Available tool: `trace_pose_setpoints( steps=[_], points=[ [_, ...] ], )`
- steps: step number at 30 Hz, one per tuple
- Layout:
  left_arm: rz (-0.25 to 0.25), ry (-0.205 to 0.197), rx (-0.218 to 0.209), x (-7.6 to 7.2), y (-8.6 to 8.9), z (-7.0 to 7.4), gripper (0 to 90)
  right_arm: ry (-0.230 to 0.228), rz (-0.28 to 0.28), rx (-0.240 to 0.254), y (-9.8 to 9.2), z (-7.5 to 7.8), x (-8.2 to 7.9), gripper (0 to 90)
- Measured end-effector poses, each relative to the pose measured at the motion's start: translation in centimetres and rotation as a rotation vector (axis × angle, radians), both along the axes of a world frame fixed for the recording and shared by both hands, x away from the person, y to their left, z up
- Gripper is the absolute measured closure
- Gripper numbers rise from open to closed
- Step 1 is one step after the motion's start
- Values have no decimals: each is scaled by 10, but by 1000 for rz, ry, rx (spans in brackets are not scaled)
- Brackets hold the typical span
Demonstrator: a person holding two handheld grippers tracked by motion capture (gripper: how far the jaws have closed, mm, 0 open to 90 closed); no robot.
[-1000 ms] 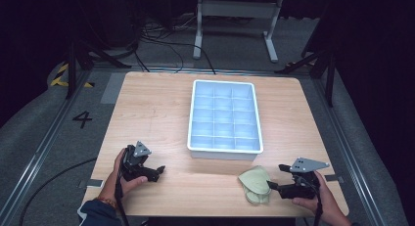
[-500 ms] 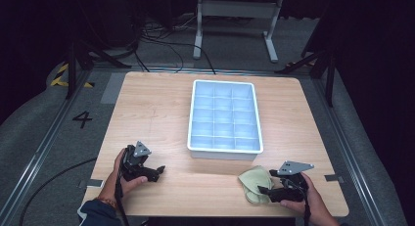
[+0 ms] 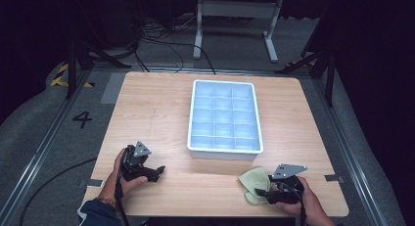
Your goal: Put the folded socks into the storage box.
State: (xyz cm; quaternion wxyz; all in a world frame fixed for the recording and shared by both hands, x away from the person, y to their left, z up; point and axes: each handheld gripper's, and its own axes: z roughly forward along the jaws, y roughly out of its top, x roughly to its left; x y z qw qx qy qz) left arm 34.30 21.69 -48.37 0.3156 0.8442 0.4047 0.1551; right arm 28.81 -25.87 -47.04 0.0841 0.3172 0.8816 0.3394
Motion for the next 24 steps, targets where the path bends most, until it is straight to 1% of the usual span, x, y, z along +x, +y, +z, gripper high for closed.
trace_pose_setpoints(
  steps=[1,7,11,14,16,19,23,24],
  points=[
    [0,0,0,0,0,0,2,0,0,0,0,0,0,459],
    [0,0,1,0,0,0,2,21,45,15,1,1,-1,642],
    [0,0,1,0,0,0,2,21,51,19,1,2,-1,679],
    [-1,1,1,0,0,0,2,12,57,22,1,2,-1,717],
    [-1,0,-1,0,0,0,2,-3,70,23,1,2,-2,738],
    [0,3,-3,0,0,0,2,-11,67,30,-1,2,-1,753],
    [-1,0,-1,0,0,0,2,-27,64,27,-3,4,-1,764],
    [0,5,-6,0,0,0,2,-31,64,26,-4,4,-1,765]
  ],
)
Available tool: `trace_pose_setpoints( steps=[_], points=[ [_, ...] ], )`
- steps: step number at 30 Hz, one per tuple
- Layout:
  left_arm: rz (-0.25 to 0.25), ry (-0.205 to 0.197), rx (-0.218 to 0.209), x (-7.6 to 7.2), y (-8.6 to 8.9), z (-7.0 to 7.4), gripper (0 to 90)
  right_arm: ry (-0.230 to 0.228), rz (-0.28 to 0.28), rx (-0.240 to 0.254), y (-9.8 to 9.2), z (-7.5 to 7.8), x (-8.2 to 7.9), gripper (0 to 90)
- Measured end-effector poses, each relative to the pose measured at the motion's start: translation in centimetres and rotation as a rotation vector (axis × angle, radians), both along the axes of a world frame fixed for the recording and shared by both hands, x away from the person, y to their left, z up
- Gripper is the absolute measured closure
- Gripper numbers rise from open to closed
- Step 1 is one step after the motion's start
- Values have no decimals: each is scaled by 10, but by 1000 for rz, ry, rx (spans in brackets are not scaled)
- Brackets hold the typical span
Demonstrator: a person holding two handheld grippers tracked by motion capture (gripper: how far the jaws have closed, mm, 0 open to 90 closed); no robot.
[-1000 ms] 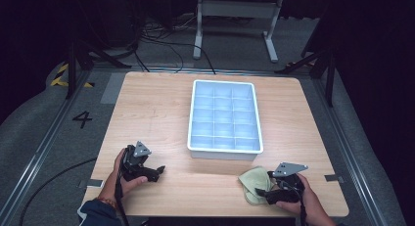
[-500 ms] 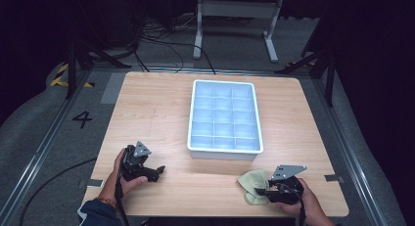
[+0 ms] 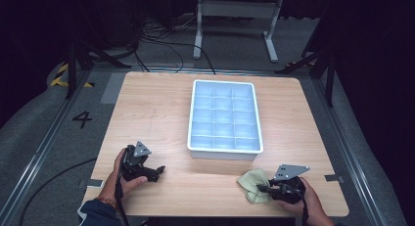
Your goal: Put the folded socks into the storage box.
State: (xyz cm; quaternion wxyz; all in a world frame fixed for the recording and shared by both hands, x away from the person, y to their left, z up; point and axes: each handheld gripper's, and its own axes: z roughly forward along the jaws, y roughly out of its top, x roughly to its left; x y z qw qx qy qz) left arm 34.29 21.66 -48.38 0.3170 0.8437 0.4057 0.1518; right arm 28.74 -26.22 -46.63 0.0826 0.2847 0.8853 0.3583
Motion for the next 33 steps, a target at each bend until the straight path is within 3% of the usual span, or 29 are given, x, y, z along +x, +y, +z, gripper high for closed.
trace_pose_setpoints(
  steps=[22,33],
  points=[
    [1,0,1,0,0,0,2,-57,-23,49,-16,11,0,773],
    [0,0,0,0,0,0,2,-125,-48,92,-26,24,-3,779]
  ],
)
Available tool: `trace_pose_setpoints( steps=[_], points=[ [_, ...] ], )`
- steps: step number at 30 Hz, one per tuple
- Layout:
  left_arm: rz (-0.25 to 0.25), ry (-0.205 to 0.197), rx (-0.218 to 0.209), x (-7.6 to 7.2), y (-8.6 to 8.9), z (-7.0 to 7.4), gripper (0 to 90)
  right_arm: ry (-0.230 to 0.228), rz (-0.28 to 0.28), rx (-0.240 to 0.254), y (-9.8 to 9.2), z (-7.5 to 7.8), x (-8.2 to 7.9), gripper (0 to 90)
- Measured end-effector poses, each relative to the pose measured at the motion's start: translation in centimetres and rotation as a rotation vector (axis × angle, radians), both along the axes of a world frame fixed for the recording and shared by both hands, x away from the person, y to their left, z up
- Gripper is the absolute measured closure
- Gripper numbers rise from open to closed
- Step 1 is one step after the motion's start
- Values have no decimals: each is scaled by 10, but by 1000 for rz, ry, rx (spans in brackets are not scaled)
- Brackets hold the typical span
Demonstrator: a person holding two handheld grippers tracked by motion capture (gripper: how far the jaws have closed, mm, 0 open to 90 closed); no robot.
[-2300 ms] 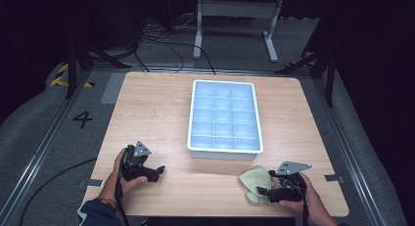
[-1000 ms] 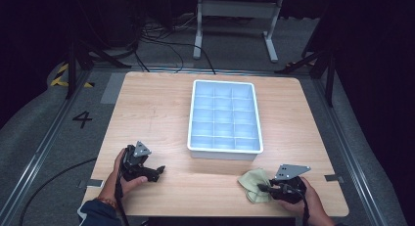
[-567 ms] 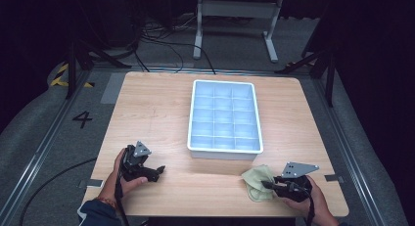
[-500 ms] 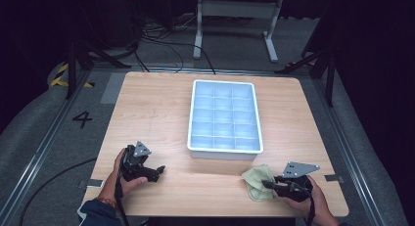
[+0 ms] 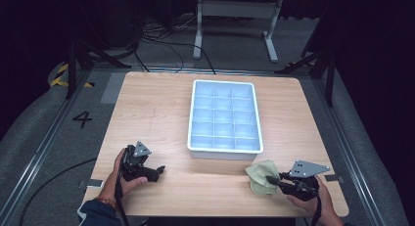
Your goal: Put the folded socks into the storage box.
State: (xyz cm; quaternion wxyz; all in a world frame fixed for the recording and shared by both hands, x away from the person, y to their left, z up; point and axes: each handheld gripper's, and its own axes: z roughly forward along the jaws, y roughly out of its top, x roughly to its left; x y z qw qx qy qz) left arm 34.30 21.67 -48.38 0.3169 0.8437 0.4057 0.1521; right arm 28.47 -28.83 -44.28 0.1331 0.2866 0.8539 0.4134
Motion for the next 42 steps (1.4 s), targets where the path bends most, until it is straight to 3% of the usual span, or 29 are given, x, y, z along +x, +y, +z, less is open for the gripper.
trace_pose_setpoints(
  steps=[42],
  points=[
    [0,0,0,0,0,0,2,-92,-29,84,-26,32,-5,779]
  ],
)
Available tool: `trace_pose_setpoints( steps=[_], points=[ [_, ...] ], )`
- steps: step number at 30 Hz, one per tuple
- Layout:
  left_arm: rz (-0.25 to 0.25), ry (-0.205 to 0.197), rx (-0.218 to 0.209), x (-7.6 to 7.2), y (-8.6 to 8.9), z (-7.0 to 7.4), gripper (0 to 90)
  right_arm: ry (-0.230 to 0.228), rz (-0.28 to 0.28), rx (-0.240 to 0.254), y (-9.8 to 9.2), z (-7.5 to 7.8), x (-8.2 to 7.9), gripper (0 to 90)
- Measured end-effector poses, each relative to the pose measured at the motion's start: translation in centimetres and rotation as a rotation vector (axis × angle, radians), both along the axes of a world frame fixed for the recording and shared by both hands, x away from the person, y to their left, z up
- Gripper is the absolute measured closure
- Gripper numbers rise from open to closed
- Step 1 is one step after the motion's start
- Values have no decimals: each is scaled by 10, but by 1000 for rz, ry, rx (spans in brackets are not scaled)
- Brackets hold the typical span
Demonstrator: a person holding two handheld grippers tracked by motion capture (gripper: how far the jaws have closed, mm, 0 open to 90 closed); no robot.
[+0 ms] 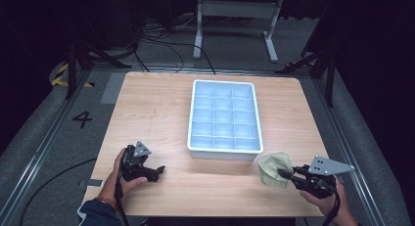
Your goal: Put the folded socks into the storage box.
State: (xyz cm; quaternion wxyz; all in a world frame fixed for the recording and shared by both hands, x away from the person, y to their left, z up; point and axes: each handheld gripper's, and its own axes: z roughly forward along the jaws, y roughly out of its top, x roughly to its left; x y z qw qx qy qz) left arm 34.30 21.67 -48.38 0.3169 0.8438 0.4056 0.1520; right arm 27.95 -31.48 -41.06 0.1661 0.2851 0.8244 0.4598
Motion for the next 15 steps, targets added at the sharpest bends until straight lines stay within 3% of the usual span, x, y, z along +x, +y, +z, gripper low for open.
trace_pose_setpoints(
  steps=[15],
  points=[
    [1,0,2,0,0,0,2,-88,-6,29,0,31,5,779]
  ],
)
